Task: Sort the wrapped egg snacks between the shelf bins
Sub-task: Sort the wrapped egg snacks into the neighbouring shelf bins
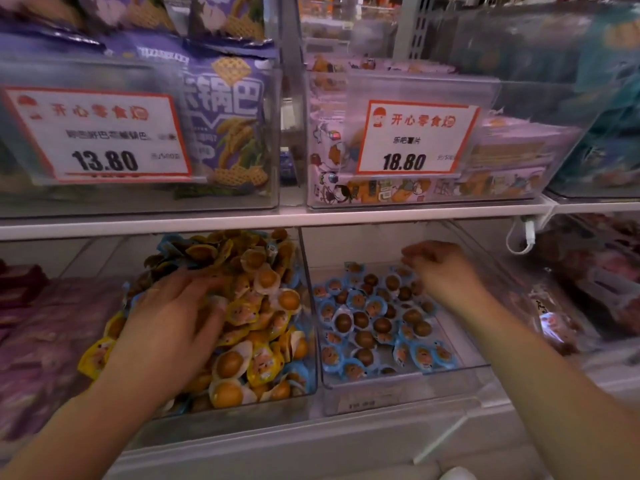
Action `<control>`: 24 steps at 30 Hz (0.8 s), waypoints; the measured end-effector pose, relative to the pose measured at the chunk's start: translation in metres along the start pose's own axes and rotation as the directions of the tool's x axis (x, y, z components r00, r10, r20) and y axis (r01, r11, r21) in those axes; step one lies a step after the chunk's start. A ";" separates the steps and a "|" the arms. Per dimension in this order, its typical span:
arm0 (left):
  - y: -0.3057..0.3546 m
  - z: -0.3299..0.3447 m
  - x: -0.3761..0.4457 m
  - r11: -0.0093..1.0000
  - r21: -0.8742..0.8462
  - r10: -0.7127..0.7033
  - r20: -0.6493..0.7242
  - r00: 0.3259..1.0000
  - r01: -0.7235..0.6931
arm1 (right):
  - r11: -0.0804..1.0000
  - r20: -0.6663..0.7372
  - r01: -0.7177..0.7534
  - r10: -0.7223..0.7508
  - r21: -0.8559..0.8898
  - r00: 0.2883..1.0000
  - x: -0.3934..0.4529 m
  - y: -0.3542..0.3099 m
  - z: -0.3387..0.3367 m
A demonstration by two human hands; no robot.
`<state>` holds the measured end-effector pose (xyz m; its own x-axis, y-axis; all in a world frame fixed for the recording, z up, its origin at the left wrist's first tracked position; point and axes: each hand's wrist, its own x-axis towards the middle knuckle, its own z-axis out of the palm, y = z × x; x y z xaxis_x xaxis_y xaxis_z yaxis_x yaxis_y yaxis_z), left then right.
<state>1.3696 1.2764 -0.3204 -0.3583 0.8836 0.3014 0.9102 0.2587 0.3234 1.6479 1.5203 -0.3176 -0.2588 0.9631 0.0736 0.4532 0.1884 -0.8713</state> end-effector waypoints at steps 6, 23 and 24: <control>-0.007 -0.030 -0.042 0.991 -0.034 0.125 -0.160 0.979 -0.132 | 0.895 0.101 0.445 -0.447 0.041 0.889 -0.073 -0.072 0.060; -0.070 -0.075 -0.078 0.920 -0.381 -0.250 -0.383 0.889 0.095 | 0.414 0.682 0.828 -0.479 -0.379 0.552 -0.112 -0.110 0.216; -0.070 -0.075 -0.077 0.917 -0.388 -0.242 -0.370 0.897 0.088 | 0.422 0.693 0.826 -0.465 -0.374 0.551 -0.109 -0.110 0.209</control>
<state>1.3181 1.1609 -0.2990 -0.6187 0.5858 0.5235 0.7230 0.1638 0.6712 1.4474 1.3546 -0.3312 -0.9445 0.3099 0.1090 0.2962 0.9469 -0.1254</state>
